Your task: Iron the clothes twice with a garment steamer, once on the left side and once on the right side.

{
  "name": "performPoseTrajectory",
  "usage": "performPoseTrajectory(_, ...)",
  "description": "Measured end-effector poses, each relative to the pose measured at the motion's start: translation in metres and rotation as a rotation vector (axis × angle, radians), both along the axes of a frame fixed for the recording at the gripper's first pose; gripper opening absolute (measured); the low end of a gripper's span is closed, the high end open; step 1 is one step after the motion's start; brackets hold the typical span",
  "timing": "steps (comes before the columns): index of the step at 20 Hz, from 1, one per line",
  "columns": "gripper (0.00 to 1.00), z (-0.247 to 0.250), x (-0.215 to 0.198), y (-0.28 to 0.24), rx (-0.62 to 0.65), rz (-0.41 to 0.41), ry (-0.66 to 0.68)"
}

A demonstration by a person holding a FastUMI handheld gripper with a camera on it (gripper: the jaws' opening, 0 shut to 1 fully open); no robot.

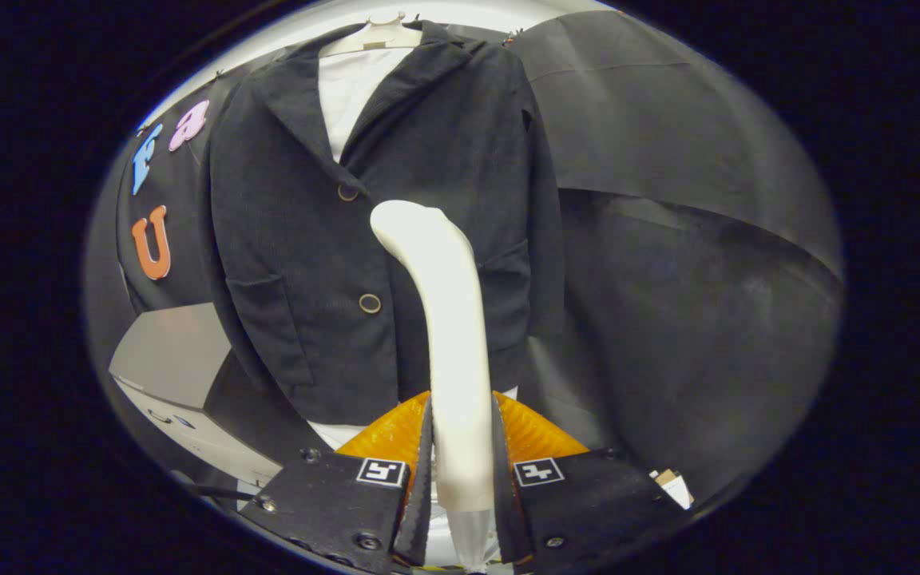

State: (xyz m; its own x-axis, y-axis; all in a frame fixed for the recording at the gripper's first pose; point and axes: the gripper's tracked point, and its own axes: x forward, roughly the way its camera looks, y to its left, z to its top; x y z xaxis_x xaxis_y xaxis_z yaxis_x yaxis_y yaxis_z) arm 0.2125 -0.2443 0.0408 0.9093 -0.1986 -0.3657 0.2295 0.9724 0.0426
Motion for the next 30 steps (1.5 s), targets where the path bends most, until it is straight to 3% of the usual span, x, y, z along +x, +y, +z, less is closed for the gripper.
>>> performPoseTrajectory(30, 0.36, -0.099, -0.007, -0.002, 0.047, 0.033, 0.171)
